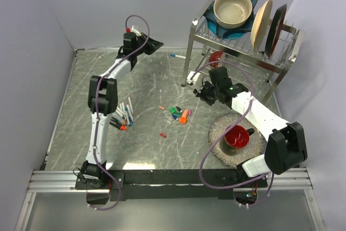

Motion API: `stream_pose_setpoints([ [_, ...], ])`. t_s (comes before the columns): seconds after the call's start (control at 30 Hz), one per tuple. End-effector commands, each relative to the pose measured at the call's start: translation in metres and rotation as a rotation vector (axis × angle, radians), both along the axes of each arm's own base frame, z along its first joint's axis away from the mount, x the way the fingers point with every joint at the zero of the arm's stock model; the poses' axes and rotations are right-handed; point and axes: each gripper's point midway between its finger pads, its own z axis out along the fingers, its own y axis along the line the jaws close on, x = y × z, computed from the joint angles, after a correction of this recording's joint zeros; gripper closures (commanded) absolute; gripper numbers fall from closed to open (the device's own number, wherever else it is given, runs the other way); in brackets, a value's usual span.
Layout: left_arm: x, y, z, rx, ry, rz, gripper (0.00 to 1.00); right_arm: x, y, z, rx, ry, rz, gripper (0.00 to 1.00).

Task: Open the pen caps

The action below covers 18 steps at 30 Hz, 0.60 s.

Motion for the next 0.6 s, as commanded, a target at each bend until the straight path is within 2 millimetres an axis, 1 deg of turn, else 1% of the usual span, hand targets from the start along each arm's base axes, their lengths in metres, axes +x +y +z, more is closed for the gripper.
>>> stream_pose_setpoints([
  [0.0,0.032,-0.011,0.033,-0.214,-0.102,0.1,0.97,-0.011,0.01,0.026,0.051,-0.007,0.06,0.78],
  [0.03,0.036,-0.012,0.033,-0.228,-0.113,0.113,0.97,-0.011,0.01,0.028,0.053,-0.007,0.058,0.78],
  [0.07,0.043,-0.012,0.044,-0.246,-0.143,0.143,0.96,-0.011,0.01,0.029,0.057,-0.007,0.054,0.77],
  [0.1,0.047,-0.017,0.03,-0.253,-0.127,0.154,0.95,-0.011,0.01,0.029,0.058,-0.008,0.05,0.78],
  [0.13,0.05,-0.02,0.029,-0.254,-0.13,0.164,0.93,-0.011,0.01,0.03,0.06,-0.007,0.046,0.78],
  [0.17,0.054,-0.021,0.033,-0.258,-0.137,0.184,0.93,-0.01,0.009,0.029,0.056,-0.002,0.043,0.77],
  [0.2,0.058,-0.025,0.017,-0.25,-0.118,0.214,0.93,-0.01,0.009,0.03,0.054,0.002,0.038,0.77],
  [0.27,0.062,-0.029,0.011,-0.247,-0.106,0.238,0.96,-0.011,0.008,0.028,0.052,0.009,0.038,0.78],
  [0.3,0.063,-0.033,-0.002,-0.246,-0.087,0.245,0.97,-0.011,0.009,0.027,0.051,0.013,0.043,0.77],
  [0.33,0.066,-0.031,-0.009,-0.247,-0.076,0.267,0.98,-0.011,0.01,0.028,0.055,0.018,0.046,0.77],
  [0.37,0.068,-0.032,-0.012,-0.25,-0.075,0.275,0.98,-0.012,0.011,0.026,0.055,0.029,0.048,0.78],
  [0.4,0.068,-0.034,-0.022,-0.255,-0.053,0.284,0.98,-0.012,0.012,0.027,0.058,0.028,0.05,0.78],
  [0.43,0.071,-0.033,-0.026,-0.256,-0.049,0.303,0.98,-0.013,0.013,0.027,0.061,0.035,0.055,0.78],
  [0.47,0.072,-0.032,-0.024,-0.261,-0.053,0.314,0.98,-0.013,0.013,0.027,0.062,0.039,0.055,0.78],
  [0.5,0.073,-0.034,-0.03,-0.258,-0.045,0.322,0.97,-0.013,0.014,0.027,0.064,0.042,0.056,0.78],
  [0.53,0.075,-0.033,-0.032,-0.26,-0.044,0.342,0.97,-0.013,0.014,0.027,0.067,0.044,0.055,0.78],
  [0.57,0.076,-0.033,-0.031,-0.265,-0.044,0.353,0.97,-0.013,0.015,0.026,0.07,0.05,0.057,0.78],
])
